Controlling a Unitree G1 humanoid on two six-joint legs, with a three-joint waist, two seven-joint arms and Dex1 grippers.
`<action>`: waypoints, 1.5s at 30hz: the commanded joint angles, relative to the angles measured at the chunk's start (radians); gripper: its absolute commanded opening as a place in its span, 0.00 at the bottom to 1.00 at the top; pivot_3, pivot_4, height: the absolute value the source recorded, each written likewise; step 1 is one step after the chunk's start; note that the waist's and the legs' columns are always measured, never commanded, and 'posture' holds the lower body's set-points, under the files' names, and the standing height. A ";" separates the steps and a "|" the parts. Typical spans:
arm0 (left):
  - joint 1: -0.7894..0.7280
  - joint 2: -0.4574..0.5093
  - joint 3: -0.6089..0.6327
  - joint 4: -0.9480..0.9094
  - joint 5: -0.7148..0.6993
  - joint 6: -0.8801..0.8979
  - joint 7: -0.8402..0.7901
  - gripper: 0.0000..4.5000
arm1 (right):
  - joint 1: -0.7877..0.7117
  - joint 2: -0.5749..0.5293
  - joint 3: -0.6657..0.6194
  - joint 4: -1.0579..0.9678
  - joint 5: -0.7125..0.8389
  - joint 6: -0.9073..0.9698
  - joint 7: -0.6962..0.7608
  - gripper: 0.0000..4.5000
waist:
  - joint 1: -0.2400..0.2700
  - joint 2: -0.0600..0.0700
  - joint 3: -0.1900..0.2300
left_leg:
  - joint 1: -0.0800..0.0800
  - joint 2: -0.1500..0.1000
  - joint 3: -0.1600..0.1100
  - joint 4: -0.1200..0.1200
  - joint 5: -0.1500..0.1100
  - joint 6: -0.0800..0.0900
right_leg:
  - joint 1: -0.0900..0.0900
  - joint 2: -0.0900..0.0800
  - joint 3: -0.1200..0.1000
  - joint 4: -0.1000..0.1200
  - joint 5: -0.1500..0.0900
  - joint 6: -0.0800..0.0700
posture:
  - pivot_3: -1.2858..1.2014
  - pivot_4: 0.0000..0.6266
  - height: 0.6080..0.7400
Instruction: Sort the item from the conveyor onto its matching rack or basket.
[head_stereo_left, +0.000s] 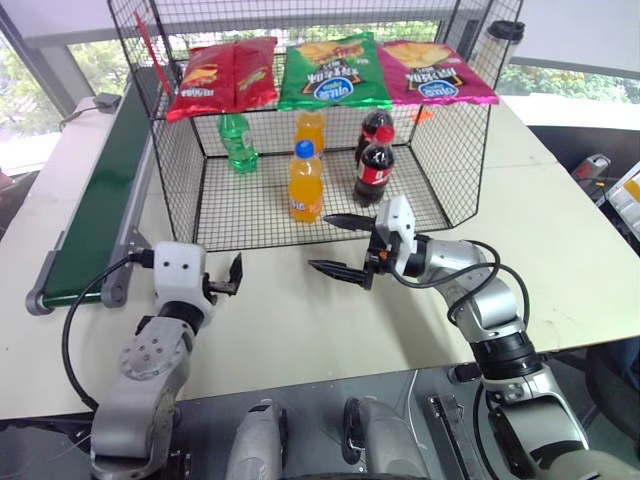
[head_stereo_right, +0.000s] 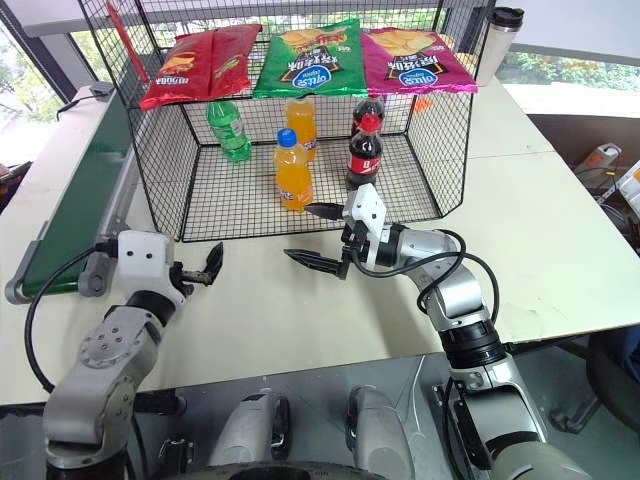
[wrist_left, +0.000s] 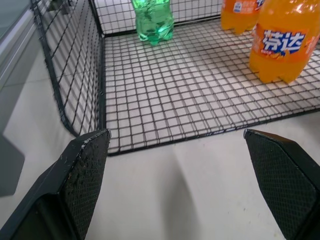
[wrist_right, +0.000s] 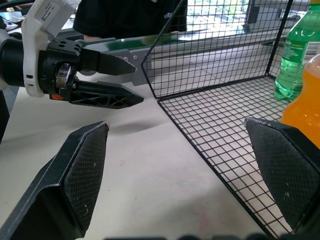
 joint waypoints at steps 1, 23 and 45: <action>-0.004 0.003 -0.003 -0.044 0.004 -0.027 -0.008 0.99 | -0.013 0.002 -0.008 -0.037 0.010 0.002 -0.002 1.00 | 0.001 0.000 0.000 | 0.000 0.000 0.000 0.000 0.000 0.000 | 0.000 0.000 0.000 0.000 0.000 0.000 | 0.52 0.24 1.00; -0.004 0.013 0.000 -0.047 0.008 -0.007 -0.008 0.99 | -0.001 -0.004 -0.009 -0.055 0.014 0.023 -0.006 1.00 | 0.000 0.000 0.000 | 0.000 0.000 0.000 0.000 0.000 0.000 | 0.000 0.000 0.000 0.000 0.000 0.000 | 0.52 0.24 1.00; 0.037 0.035 0.133 -0.150 -0.027 0.038 -0.023 0.99 | 0.009 -0.006 -0.012 -0.065 0.028 0.029 0.006 1.00 | 0.000 0.000 0.000 | 0.000 0.000 0.000 0.000 0.000 0.000 | 0.000 0.000 0.000 0.000 0.000 0.000 | 0.52 0.24 1.00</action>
